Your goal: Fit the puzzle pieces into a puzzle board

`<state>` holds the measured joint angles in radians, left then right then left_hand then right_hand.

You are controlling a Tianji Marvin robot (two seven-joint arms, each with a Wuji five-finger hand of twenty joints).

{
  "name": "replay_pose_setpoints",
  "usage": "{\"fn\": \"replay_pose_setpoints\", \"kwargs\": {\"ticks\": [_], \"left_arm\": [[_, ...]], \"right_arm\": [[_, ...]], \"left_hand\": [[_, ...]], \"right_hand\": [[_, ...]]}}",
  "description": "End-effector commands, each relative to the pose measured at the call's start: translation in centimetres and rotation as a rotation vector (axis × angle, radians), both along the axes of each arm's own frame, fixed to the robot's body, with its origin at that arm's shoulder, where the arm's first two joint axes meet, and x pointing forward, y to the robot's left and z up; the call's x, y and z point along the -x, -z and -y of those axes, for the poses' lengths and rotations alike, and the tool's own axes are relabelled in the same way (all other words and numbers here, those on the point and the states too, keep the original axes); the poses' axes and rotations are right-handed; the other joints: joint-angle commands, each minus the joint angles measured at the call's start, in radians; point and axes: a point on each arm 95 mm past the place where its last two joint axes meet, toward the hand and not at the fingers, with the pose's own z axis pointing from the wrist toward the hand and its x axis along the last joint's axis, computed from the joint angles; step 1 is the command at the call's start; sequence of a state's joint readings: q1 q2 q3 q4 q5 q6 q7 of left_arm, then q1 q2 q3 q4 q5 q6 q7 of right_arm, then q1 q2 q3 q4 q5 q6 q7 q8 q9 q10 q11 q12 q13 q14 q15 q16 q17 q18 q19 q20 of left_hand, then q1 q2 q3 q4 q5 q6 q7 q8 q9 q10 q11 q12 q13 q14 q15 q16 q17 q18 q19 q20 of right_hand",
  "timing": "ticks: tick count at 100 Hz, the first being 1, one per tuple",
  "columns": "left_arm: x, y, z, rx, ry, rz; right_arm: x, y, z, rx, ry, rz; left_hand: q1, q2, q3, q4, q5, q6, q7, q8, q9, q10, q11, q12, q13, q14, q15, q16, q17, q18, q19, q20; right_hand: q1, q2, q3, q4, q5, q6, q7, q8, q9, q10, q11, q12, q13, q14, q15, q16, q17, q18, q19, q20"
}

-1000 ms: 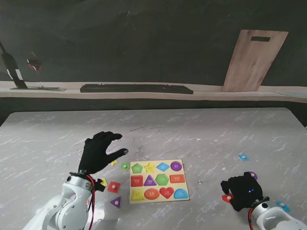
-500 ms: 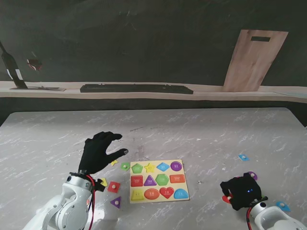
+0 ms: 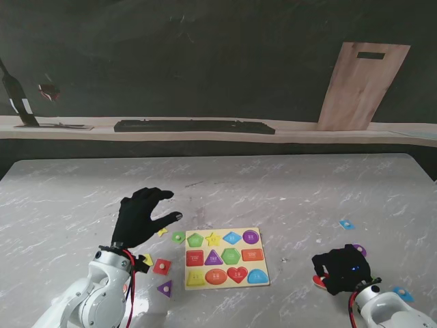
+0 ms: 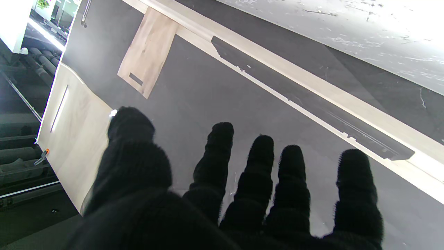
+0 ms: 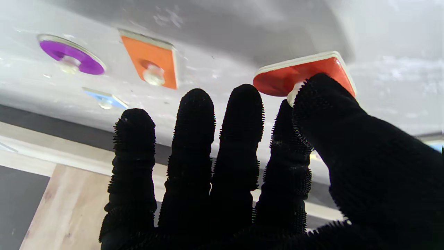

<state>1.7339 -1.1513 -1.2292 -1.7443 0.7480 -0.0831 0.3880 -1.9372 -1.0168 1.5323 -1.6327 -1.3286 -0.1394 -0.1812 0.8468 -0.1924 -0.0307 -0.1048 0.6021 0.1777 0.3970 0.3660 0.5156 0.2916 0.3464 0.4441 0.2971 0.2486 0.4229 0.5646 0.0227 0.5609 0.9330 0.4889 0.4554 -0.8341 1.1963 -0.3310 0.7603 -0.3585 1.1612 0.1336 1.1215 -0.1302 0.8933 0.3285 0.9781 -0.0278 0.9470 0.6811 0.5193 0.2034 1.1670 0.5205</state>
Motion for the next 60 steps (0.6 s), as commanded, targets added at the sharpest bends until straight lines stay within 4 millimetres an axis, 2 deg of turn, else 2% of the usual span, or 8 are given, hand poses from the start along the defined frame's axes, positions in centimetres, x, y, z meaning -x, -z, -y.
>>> {"fn": "replay_pose_setpoints", "kwargs": {"ticks": [1,30,60], "left_arm": [[0.1,-0.1,0.1,0.007,0.000,0.001],[0.1,-0.1,0.0,0.012,0.002,-0.008],[-0.1,0.0,-0.1,0.027,0.009,-0.024]], "right_arm": [[-0.2,-0.7,-1.5,-0.021,-0.029,0.021],[-2.2,-1.0,-5.0,-0.181,-0.078,0.025],[-3.6,-0.6,-9.2,-0.291,-0.124,0.005]], "left_hand": [[0.013,0.028,-0.009,0.029,-0.025,0.002,-0.020,-0.012,0.007,0.010,-0.021,0.001,0.012,0.018,-0.015,0.002,-0.006,-0.161,0.009,-0.005],[0.014,0.027,-0.009,0.029,-0.024,0.004,-0.019,-0.011,0.006,0.011,-0.021,0.000,0.011,0.017,-0.015,0.002,-0.006,-0.161,0.009,-0.005],[0.013,0.027,-0.010,0.029,-0.024,0.004,-0.020,-0.011,0.007,0.012,-0.021,0.000,0.010,0.019,-0.015,0.002,-0.007,-0.162,0.009,-0.005]], "right_hand": [[0.049,0.001,0.052,-0.003,0.083,0.007,0.048,0.004,0.061,0.039,-0.003,-0.010,0.034,0.001,0.012,-0.003,0.013,-0.008,0.029,-0.007],[0.085,0.015,0.043,0.001,0.093,0.103,0.044,-0.004,0.058,0.102,0.010,-0.004,0.034,0.052,0.037,0.009,-0.003,0.032,0.041,-0.008],[0.105,0.022,0.034,0.009,0.093,0.150,0.042,0.006,0.048,0.134,0.035,0.001,0.036,0.079,0.068,0.021,-0.006,0.058,0.061,-0.001]]}}
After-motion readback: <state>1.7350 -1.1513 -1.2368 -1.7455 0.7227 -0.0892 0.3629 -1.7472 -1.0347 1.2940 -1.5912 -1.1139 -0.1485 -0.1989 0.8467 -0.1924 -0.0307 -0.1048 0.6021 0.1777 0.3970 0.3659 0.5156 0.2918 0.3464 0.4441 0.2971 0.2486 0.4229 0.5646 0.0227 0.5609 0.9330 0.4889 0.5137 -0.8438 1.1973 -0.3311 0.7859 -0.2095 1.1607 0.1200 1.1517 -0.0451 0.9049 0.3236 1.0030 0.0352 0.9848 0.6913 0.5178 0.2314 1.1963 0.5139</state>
